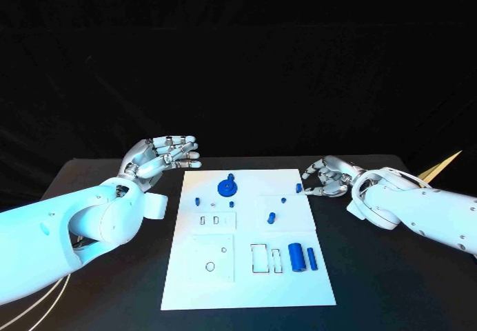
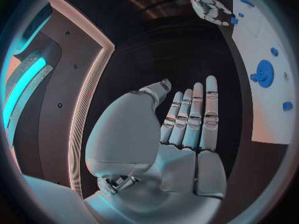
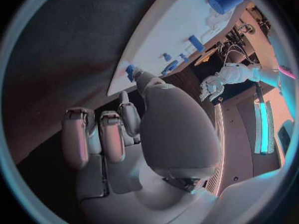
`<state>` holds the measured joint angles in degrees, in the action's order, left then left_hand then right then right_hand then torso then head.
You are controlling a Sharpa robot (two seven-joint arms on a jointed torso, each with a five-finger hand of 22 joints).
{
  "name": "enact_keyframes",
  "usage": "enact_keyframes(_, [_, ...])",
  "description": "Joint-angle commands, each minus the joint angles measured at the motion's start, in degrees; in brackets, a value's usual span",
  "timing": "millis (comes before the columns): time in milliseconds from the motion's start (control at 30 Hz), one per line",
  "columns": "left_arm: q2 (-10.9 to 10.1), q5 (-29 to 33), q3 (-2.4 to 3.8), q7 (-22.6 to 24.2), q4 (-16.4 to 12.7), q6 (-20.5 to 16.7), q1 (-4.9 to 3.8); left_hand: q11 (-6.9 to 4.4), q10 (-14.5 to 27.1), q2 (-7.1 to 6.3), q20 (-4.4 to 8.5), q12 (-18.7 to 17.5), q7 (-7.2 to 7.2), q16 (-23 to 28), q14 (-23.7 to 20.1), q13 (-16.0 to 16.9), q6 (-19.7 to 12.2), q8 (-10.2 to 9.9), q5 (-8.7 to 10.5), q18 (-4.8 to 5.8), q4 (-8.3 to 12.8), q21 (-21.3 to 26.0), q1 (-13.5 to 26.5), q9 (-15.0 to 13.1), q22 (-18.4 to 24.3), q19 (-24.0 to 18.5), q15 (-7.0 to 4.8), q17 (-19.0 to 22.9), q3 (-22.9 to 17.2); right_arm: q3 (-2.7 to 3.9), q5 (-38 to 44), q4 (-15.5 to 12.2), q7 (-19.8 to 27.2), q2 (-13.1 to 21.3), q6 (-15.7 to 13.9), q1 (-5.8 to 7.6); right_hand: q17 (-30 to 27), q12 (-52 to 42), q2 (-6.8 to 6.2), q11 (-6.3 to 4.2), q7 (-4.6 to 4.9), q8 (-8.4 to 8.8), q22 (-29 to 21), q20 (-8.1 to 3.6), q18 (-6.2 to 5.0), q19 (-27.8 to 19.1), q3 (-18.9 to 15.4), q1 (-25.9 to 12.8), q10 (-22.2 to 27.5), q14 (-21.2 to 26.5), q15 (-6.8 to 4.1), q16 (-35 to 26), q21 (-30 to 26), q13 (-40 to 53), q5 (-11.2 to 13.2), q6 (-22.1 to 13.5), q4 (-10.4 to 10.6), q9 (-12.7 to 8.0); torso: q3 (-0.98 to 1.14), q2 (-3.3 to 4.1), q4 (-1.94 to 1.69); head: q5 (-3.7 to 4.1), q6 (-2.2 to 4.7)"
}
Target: Assemble the parts on the task board
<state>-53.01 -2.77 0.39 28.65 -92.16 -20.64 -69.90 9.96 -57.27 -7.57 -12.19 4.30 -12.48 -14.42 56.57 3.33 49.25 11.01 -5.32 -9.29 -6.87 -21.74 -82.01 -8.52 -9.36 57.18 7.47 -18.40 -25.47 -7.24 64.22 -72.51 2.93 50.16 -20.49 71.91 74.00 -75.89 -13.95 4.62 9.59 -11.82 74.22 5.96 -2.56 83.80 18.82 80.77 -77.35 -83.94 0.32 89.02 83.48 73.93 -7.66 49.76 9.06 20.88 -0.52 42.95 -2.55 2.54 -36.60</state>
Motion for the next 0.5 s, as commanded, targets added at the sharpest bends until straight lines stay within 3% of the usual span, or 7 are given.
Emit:
enact_keyframes(33, [0.1,0.0,0.04,0.1,0.0,0.2,-0.04,0.12,-0.2,-0.79,0.4,-0.5,-0.2,-0.5,-0.6,0.6,-0.1,0.9,-0.16,-0.67,0.8,-1.2,0.6,-0.9,-1.0,-0.9,-0.29,-0.9,-1.6,-0.03,0.2,0.4,-0.4,-0.5,0.0,-0.28,16.0,-0.2,1.05,0.36,0.25,0.81,10.9,0.62,0.82,2.6,0.2,0.2,0.4,-6.1,0.41,1.0,-0.2,2.6,-0.4,-0.1,-0.5,-0.3,0.0,-0.07,0.02,-0.07,-0.18])
enact_keyframes(500, [0.1,0.0,0.03,0.0,0.1,0.1,-0.04,0.12,-0.2,-0.79,0.4,-0.5,-0.2,-0.5,-0.6,0.6,-0.1,0.9,-0.16,-0.67,0.8,-1.2,0.6,-0.9,-1.0,-0.9,-0.29,-0.9,-1.6,-0.1,0.0,0.8,-0.5,-1.8,0.0,-1.0,16.0,-1.5,1.97,-0.15,-0.34,-0.14,11.5,0.39,1.01,3.1,1.6,-0.2,-1.1,-6.1,0.03,1.0,0.6,3.7,-0.4,1.8,-0.3,-0.2,0.0,-0.08,0.1,-0.25,-0.4])
